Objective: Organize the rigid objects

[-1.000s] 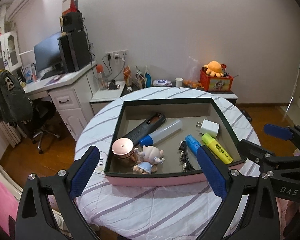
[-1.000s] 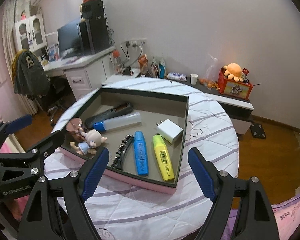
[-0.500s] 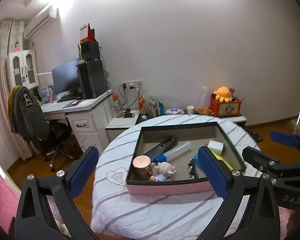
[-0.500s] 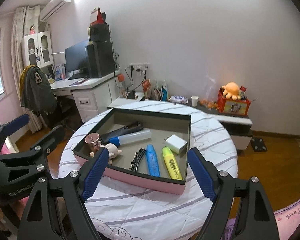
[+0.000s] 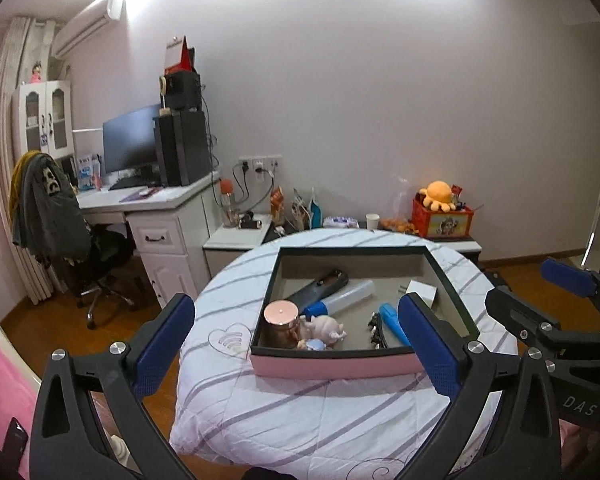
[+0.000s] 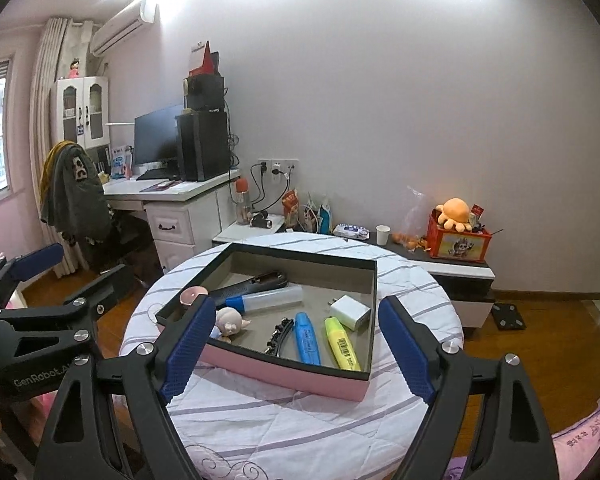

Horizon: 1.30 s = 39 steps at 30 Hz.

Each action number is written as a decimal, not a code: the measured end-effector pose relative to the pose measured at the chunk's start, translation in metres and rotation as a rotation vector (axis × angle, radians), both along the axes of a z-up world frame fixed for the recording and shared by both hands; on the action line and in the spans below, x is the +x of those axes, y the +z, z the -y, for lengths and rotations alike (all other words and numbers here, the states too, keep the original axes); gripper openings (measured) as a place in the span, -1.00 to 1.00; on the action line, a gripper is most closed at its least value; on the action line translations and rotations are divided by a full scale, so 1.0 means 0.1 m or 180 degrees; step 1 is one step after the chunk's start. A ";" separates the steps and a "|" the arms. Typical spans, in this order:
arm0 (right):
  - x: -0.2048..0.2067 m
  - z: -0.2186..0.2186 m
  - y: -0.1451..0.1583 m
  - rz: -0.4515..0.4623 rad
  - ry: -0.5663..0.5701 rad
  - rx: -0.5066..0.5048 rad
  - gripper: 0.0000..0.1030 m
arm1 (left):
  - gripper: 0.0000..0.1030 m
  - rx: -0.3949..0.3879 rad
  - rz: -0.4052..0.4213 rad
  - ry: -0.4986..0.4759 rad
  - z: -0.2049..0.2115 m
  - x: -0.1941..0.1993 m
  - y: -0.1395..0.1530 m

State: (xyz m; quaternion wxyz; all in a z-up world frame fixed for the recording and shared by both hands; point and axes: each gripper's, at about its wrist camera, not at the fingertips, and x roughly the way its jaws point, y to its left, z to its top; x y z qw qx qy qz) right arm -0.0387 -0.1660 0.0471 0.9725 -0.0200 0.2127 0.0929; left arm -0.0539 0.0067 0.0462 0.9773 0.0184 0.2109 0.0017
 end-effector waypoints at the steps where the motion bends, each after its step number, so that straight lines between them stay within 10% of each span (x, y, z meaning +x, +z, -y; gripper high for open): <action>1: 0.01 0.00 -0.01 -0.0022 0.0001 -0.0006 0.65 | 1.00 0.0012 -0.0014 0.0001 0.01 0.01 -0.01; 39: 1.12 -0.05 -0.55 -0.0730 0.0158 -0.0162 0.65 | 1.00 0.0124 -0.0762 0.0210 -0.40 0.97 -0.69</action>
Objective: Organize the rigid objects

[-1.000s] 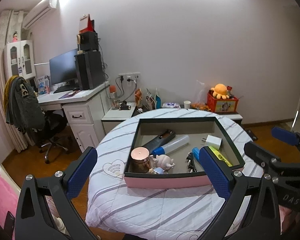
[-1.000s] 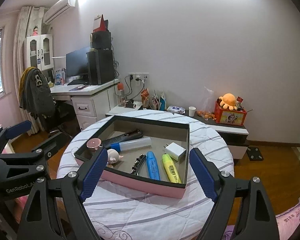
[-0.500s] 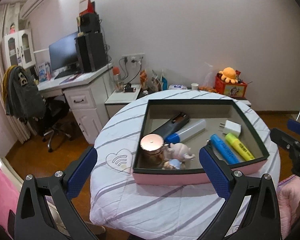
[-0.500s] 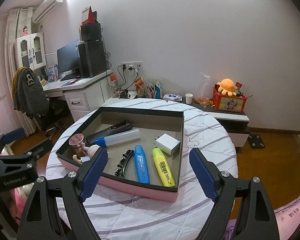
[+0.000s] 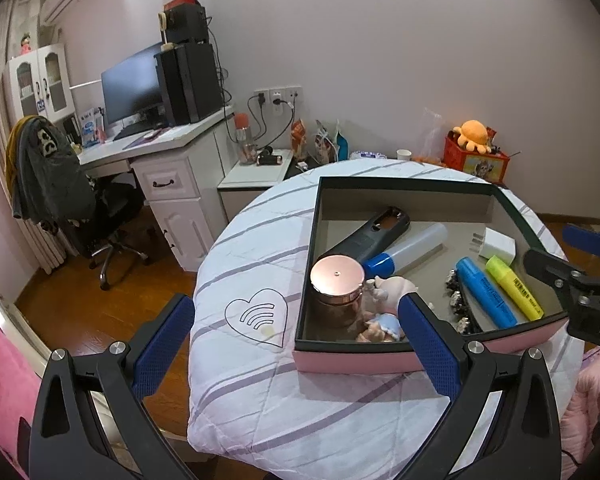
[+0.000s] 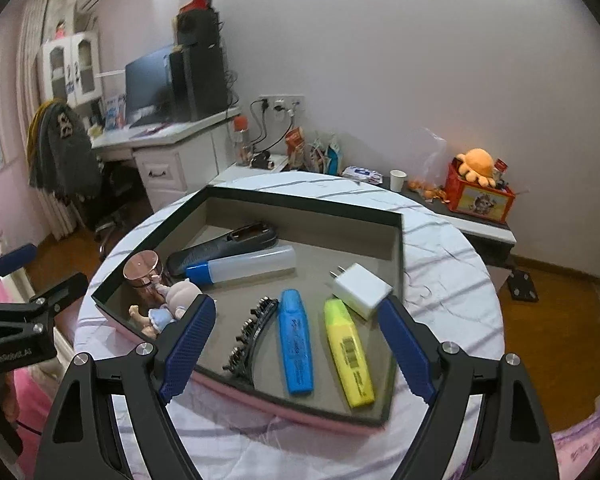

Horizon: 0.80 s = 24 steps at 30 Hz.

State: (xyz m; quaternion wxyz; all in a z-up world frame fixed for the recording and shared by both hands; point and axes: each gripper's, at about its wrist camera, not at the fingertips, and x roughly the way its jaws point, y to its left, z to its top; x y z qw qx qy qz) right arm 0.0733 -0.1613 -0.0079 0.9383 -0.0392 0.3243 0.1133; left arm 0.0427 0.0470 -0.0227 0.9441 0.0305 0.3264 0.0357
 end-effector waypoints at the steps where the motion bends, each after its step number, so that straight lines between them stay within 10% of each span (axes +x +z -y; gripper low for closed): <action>1: 0.05 -0.04 -0.01 -0.0033 0.0037 -0.0022 0.65 | 1.00 -0.0006 -0.0017 -0.0004 -0.02 0.03 -0.02; 24: 1.24 -0.91 -0.57 -0.1179 0.0311 -0.0301 0.65 | 1.00 -0.0052 -0.0098 -0.0035 -0.30 0.61 -0.18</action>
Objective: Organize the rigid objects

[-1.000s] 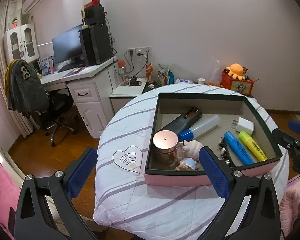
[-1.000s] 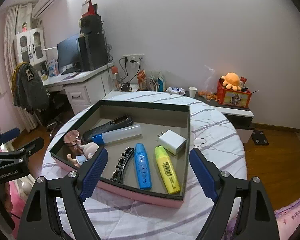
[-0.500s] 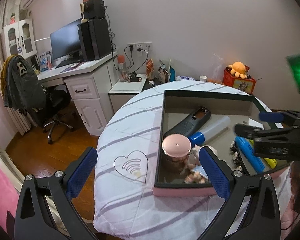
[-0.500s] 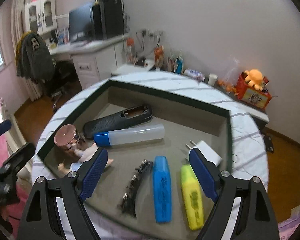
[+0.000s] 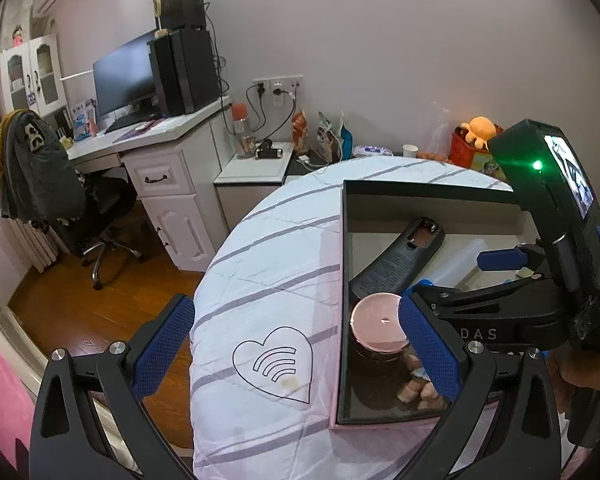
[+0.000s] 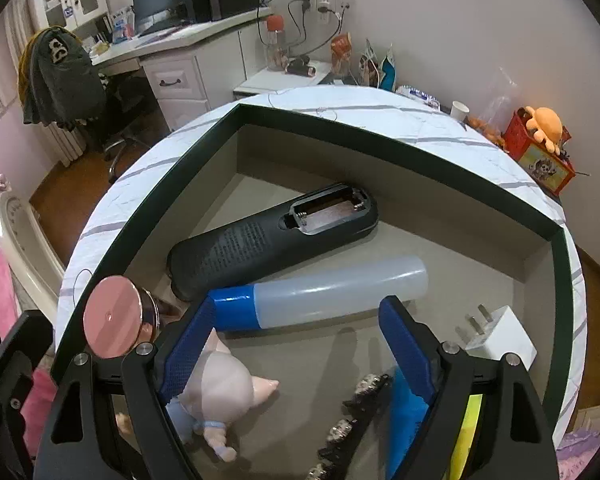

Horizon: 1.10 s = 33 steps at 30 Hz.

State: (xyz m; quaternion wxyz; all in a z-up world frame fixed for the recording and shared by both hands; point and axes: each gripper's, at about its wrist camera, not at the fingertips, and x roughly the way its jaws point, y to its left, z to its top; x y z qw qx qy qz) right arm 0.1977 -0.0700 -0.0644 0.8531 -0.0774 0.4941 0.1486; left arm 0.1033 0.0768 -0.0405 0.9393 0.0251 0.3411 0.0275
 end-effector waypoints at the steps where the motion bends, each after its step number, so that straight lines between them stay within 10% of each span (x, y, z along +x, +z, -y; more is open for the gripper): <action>1: 0.01 -0.01 -0.01 -0.0027 -0.0003 -0.0012 0.65 | 1.00 -0.0004 -0.0007 -0.0004 -0.01 0.02 -0.01; 15: 0.12 0.54 -0.03 -0.0245 -0.0494 -0.0210 0.63 | 1.00 0.0017 -0.0083 -0.0249 0.23 0.03 -0.05; 33: -0.46 0.68 0.27 -0.0068 -0.0064 0.0134 0.63 | 1.00 -0.0091 -0.0397 -0.0334 0.25 -0.05 -0.11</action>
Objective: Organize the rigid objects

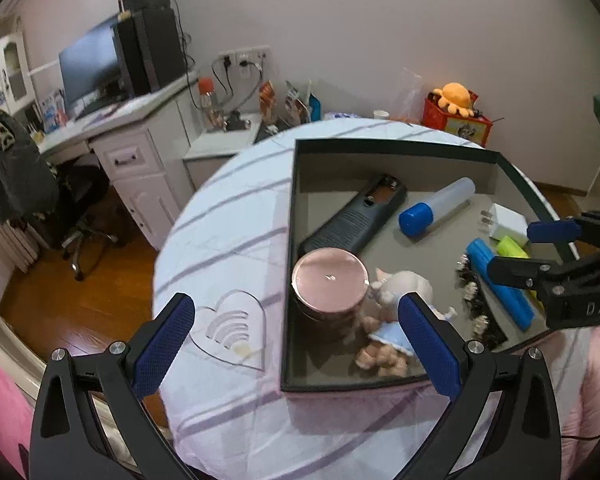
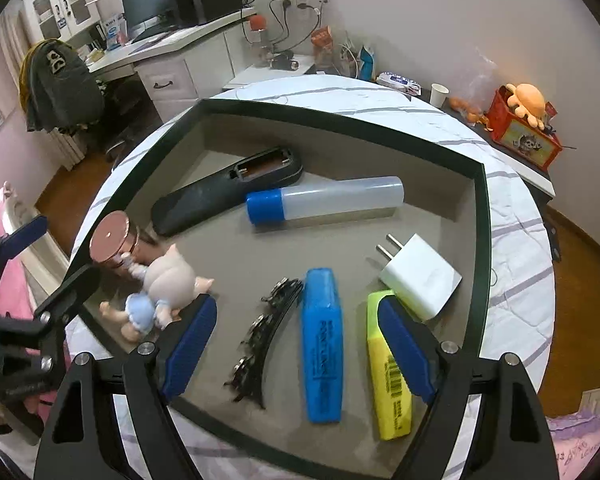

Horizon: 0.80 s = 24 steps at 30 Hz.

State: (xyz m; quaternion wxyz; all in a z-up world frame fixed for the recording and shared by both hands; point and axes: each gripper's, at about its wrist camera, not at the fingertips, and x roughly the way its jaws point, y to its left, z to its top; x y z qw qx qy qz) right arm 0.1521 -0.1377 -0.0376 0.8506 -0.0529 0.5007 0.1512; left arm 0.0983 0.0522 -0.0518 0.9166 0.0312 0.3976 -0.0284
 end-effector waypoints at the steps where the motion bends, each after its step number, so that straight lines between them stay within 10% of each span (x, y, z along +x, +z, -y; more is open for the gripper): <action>1: -0.03 0.00 0.00 0.0022 0.0010 0.0019 0.63 | 1.00 -0.0035 -0.0042 -0.0025 0.01 -0.01 0.00; 24: 0.12 -0.59 -0.28 -0.0111 0.0285 -0.0113 0.65 | 1.00 0.0097 0.0008 0.0236 -0.21 -0.19 0.07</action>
